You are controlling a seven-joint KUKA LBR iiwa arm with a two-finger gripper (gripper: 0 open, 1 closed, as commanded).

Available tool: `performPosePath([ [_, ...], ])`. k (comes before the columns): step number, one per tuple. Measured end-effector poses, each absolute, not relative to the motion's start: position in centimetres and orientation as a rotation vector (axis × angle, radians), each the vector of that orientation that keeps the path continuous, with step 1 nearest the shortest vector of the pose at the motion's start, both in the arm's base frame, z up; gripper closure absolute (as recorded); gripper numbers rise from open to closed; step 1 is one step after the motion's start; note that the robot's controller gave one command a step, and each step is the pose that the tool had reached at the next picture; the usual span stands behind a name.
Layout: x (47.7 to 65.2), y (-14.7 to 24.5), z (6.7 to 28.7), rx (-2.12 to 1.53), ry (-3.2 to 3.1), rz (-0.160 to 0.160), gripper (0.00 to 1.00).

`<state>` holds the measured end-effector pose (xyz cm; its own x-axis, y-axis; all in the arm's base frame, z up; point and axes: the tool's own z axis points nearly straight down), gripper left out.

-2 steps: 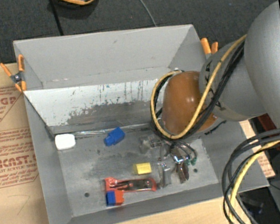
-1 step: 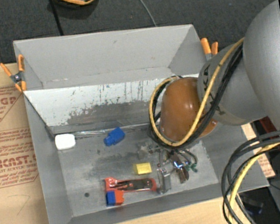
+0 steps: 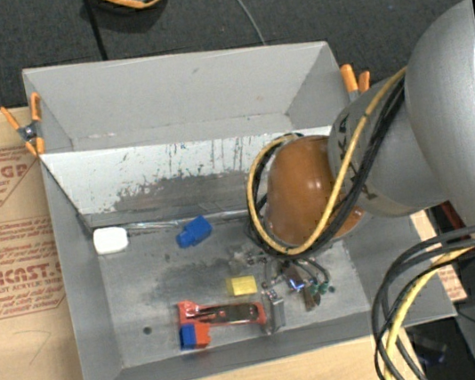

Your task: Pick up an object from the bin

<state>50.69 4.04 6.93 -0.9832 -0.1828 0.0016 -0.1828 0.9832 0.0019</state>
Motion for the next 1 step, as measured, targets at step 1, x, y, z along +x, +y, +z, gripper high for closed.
performPosePath([
  [1, 50.39, 4.41, 6.95, 0.195, -3.136, -0.002, 1.0],
])
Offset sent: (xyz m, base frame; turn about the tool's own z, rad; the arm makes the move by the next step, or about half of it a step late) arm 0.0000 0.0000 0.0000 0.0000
